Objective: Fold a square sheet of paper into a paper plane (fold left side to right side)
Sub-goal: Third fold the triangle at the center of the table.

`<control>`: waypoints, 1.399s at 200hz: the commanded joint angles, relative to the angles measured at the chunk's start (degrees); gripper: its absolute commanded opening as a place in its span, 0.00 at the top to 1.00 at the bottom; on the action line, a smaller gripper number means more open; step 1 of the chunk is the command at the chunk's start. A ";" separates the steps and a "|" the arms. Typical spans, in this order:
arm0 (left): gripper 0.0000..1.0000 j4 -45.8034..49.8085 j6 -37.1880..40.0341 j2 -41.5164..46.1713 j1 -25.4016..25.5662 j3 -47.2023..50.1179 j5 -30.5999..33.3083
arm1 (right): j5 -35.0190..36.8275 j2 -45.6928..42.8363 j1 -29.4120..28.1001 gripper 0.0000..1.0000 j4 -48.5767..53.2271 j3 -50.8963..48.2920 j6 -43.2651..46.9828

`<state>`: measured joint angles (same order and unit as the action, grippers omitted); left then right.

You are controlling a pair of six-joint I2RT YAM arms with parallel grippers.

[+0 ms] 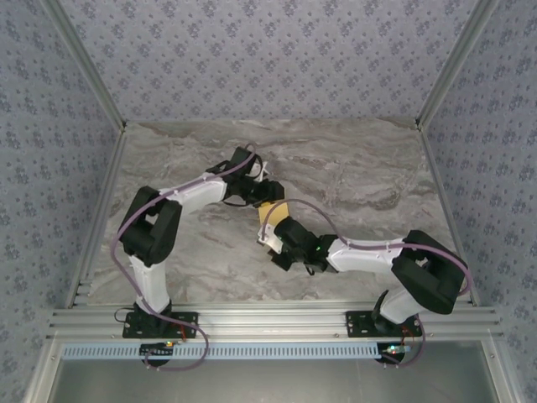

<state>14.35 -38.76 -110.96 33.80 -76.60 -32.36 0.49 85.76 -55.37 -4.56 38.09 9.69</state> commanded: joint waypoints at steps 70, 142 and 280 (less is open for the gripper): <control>0.60 5.51 3.70 -11.85 1.00 -7.43 -3.26 | -24.33 0.49 12.16 0.92 -0.96 -1.35 -9.34; 0.61 7.35 4.83 -13.67 1.00 -7.29 -1.92 | -34.21 5.45 18.59 0.92 -1.29 0.64 -12.62; 0.62 8.24 5.63 -14.38 1.01 -7.82 -2.38 | -34.21 9.11 24.38 0.91 1.31 3.40 -12.11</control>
<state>19.64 -34.74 -123.17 34.52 -83.46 -35.14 -34.28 93.71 -31.53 -4.69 40.03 -2.02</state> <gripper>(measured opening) 0.378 0.089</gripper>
